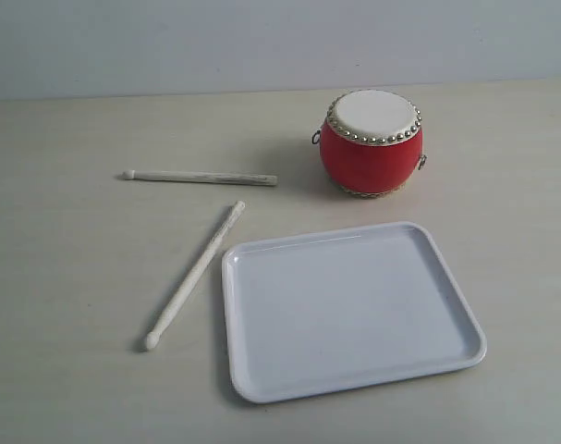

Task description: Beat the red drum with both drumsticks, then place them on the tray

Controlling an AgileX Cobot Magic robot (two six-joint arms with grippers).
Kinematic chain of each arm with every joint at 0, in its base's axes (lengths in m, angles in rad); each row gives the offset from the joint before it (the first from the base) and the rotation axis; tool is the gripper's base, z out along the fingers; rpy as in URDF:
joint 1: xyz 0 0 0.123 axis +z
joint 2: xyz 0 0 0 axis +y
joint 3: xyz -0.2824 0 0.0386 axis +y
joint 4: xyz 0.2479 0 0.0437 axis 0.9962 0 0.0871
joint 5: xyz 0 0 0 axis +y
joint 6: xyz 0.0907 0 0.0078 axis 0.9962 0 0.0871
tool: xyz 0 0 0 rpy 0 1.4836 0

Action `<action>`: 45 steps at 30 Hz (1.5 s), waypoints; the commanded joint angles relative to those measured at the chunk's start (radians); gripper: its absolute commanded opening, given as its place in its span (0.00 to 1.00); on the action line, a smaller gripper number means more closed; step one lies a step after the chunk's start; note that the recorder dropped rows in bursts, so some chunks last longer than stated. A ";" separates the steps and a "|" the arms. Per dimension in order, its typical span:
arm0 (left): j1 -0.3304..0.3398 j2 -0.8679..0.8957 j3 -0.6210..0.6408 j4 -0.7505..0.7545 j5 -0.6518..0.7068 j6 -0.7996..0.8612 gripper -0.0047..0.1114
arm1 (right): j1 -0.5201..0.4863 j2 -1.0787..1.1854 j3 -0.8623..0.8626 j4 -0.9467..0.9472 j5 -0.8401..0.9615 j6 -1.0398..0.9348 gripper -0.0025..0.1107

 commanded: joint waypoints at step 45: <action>-0.002 -0.006 0.000 0.027 -0.654 -0.240 0.04 | -0.004 -0.006 0.004 0.003 -0.008 -0.004 0.02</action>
